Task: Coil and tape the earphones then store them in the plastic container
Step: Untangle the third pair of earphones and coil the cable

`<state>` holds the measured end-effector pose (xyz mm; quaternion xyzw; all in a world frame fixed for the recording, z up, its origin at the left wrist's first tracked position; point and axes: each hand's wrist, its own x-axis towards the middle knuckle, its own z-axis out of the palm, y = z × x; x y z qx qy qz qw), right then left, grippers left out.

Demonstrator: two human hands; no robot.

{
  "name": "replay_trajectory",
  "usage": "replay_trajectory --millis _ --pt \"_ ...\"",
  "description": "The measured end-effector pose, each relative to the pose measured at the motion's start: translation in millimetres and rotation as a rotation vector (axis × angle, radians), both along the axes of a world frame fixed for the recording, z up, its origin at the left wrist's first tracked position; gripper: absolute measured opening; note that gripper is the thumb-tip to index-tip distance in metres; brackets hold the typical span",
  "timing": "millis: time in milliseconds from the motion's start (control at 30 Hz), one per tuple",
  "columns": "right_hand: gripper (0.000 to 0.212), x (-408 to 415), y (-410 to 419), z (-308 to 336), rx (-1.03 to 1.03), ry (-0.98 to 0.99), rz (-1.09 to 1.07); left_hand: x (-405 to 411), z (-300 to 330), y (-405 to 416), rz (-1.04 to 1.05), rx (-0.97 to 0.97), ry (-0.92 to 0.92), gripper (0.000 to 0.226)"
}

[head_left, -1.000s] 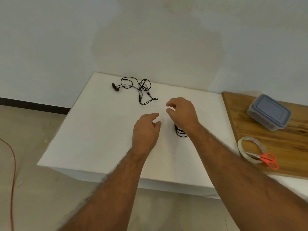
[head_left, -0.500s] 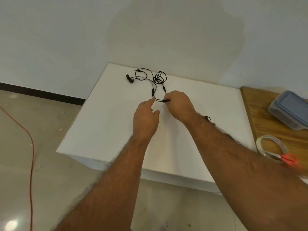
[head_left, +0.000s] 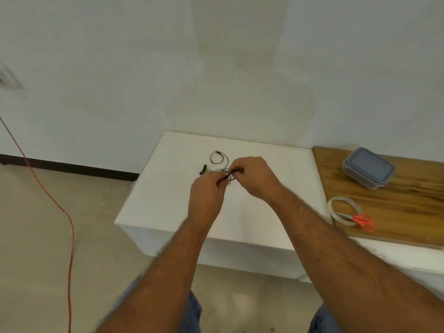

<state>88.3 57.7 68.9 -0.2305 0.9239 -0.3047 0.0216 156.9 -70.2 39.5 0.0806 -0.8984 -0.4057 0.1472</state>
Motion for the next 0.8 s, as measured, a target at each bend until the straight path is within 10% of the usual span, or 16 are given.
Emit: replay_trajectory --millis 567,800 --pt "0.008 154.0 96.4 307.3 -0.085 0.461 -0.098 162.3 333.3 32.7 -0.106 0.034 0.556 0.012" --pt "0.010 261.9 114.3 465.3 -0.225 0.568 0.056 232.9 433.9 29.1 -0.657 0.406 0.156 0.050"
